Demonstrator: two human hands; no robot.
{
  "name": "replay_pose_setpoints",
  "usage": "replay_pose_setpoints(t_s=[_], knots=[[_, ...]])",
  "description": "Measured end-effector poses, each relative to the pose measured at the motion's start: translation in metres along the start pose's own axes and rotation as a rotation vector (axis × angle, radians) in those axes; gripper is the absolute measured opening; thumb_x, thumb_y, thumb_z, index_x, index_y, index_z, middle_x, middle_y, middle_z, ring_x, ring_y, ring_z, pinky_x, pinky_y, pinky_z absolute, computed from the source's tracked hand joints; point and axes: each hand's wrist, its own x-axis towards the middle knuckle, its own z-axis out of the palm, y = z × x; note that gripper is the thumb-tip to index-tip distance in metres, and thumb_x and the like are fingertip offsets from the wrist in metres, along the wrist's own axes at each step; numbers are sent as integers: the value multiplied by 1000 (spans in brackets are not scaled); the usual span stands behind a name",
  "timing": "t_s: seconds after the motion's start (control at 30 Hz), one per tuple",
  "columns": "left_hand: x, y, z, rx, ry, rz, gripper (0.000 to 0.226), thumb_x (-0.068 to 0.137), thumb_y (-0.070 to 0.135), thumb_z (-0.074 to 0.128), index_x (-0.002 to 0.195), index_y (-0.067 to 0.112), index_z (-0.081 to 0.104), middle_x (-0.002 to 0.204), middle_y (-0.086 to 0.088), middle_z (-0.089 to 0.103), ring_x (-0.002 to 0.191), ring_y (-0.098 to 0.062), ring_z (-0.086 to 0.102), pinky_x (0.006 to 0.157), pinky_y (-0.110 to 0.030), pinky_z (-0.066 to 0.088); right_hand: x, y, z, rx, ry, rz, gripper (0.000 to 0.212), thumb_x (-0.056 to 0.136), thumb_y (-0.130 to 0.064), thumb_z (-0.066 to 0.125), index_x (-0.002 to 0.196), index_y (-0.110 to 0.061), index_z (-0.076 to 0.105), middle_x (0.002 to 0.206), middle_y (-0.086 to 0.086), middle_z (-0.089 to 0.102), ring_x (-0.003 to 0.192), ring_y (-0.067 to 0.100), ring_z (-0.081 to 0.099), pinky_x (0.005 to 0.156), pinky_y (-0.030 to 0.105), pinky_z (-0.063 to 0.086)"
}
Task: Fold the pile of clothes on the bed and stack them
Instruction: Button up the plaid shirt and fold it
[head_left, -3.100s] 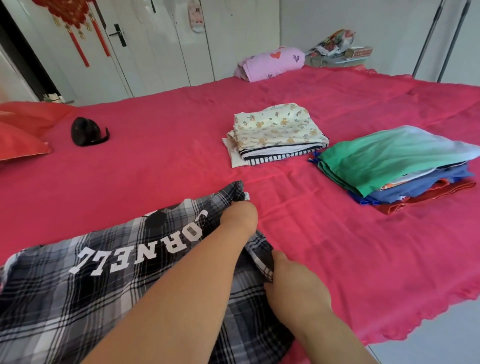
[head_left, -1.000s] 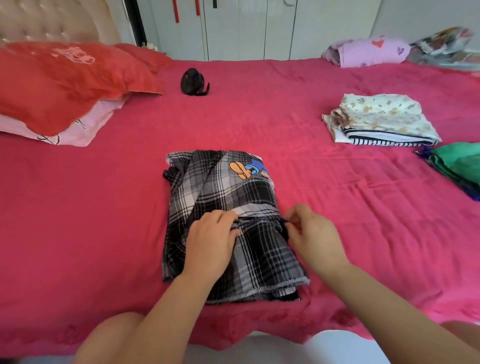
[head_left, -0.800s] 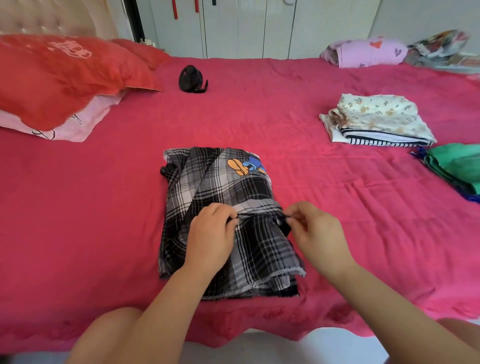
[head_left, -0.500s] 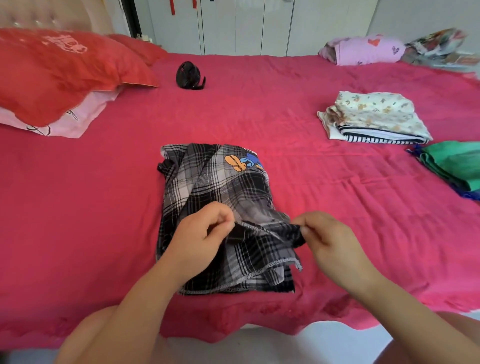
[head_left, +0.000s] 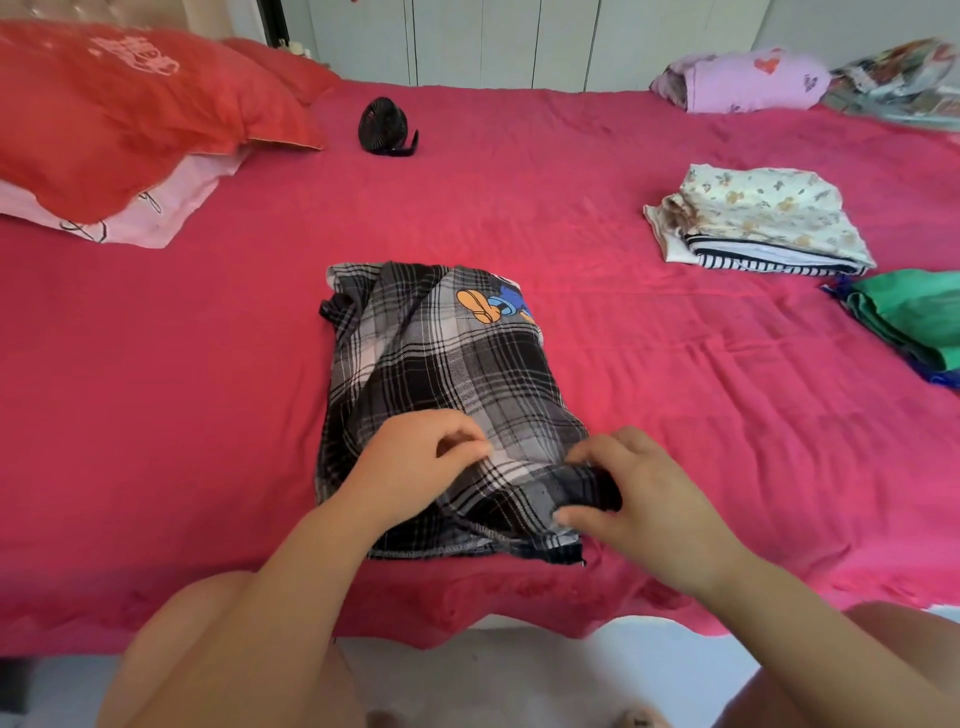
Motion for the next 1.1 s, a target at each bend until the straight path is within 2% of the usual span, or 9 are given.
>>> replay_pose_setpoints(t_s=[0.07,0.17,0.3,0.43,0.5,0.6,0.77,0.93,1.1], knots=[[0,-3,3,86,13,-11,8,86,33,62,92,33,67,82,21,60,78,4,54,74,-21,46,-4,2,6,-37,12,-2,30,77,-25,71,105,-23,60,93,-9,50,92,13,53,73,16,33],[1,-14,-3,163,187,-64,20,87,31,60,106,27,64,79,19,52,72,3,47,64,-14,35,-7,5,0,-69,11,-10,18,85,-12,61,101,-17,64,90,-6,61,90,19,60,72,23,37],[-6,-29,-17,252,333,-166,14,86,31,62,93,21,55,71,12,48,66,-8,45,58,-24,29,-6,-2,-15,-112,47,2,21,93,-32,47,102,-28,66,91,-5,72,87,18,65,75,33,45],[-23,-39,-23,209,153,-132,36,73,49,68,73,28,39,68,8,50,61,-7,45,51,-23,30,0,-17,-14,-127,142,-64,20,91,-33,49,99,-24,65,85,1,70,86,26,62,74,35,47],[-32,-46,-25,269,6,-135,43,63,60,69,80,30,43,78,13,49,69,-5,46,56,-22,34,3,-23,-8,-95,145,-128,13,86,-29,60,94,-21,67,86,-3,67,86,23,58,75,26,40],[-40,-56,-20,473,-129,-105,56,64,66,67,103,30,49,96,18,43,89,-6,46,72,-23,40,5,-26,1,-80,31,-120,25,81,-37,66,100,-20,66,94,-7,59,94,16,52,80,19,35],[-42,-54,-20,470,-13,-57,17,86,36,61,98,24,60,86,11,52,94,-15,55,70,-26,35,7,-26,8,-119,-52,-67,33,82,-30,67,114,-24,59,109,-7,57,106,14,51,87,25,40],[-50,-60,-60,74,111,-86,18,81,15,70,94,28,74,78,22,59,76,8,54,67,-8,35,11,-24,0,-76,-22,-71,16,87,-9,59,97,-18,66,94,-1,66,90,19,60,75,25,39],[-61,-70,-76,206,-128,-202,11,79,10,71,87,17,76,75,12,56,76,-4,55,71,-16,40,14,-21,-12,-136,-236,-112,14,92,-24,54,86,-22,66,77,-11,64,75,8,57,69,21,37]])
